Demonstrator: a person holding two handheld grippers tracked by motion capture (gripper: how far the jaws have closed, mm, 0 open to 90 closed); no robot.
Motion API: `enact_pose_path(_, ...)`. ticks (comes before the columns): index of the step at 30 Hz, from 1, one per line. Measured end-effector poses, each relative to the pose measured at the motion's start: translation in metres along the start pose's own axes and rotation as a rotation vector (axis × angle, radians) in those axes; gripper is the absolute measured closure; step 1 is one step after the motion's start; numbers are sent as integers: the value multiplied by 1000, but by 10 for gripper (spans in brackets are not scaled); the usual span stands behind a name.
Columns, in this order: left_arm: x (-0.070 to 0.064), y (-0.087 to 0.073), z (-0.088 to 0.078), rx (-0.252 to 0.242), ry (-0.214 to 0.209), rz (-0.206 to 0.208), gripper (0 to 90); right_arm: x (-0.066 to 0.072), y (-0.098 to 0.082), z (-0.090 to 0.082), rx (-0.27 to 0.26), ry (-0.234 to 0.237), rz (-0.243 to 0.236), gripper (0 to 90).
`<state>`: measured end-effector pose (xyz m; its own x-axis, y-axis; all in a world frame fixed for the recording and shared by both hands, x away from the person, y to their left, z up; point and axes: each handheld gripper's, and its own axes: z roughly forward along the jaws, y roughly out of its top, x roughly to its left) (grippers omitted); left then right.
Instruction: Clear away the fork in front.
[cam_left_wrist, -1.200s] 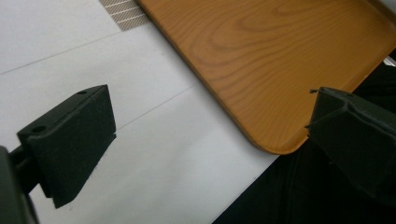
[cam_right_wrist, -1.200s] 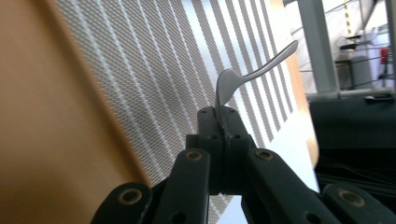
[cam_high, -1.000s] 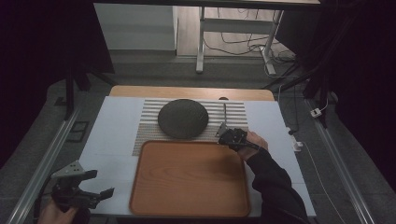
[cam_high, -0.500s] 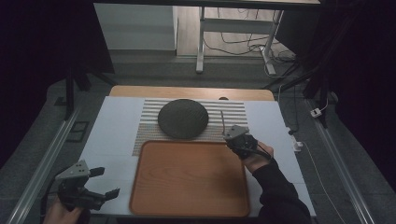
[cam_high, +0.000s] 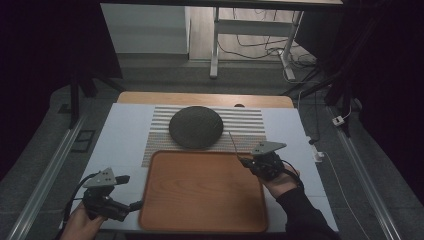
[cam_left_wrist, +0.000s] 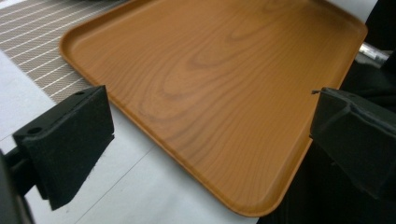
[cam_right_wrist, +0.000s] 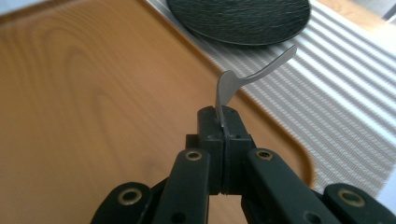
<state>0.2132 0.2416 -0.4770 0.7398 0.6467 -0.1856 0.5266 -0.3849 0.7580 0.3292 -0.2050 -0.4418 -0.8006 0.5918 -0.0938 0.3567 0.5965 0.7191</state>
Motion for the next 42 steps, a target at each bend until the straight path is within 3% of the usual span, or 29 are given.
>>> enact_pose_path(6, -5, 12, 13, 24, -25, 34, 0, 5, -8, -7, -30, 77, 56, 891)
enact_pose_path(11, -8, 25, 26, 48, -60, 63, 0, 11, -14, -16, -66, 190, 120, 891)
enact_pose_path(12, -9, 29, 29, 52, -64, 70, 0, 11, -14, -16, -66, 190, 120, 891)
enact_pose_path(16, -10, 43, 41, 41, -87, 103, 0, 14, -17, -20, -93, 272, 170, 892)
enact_pose_path(25, -13, 71, 73, 72, -105, 197, 0, 25, -19, -23, -122, 421, 204, 892)
enact_pose_path(29, -18, 82, 87, 87, -115, 254, 0, 29, -20, -23, -144, 504, 236, 892)
enact_pose_path(36, -25, 95, 103, 107, -142, 348, 0, 34, -18, -18, -144, 602, 249, 892)
enact_pose_path(38, -29, 98, 109, 120, -129, 394, 18, 36, -16, -15, -135, 641, 249, 892)
enact_pose_path(42, -36, 99, 116, 137, -111, 471, 67, 38, -15, -13, -132, 672, 265, 892)
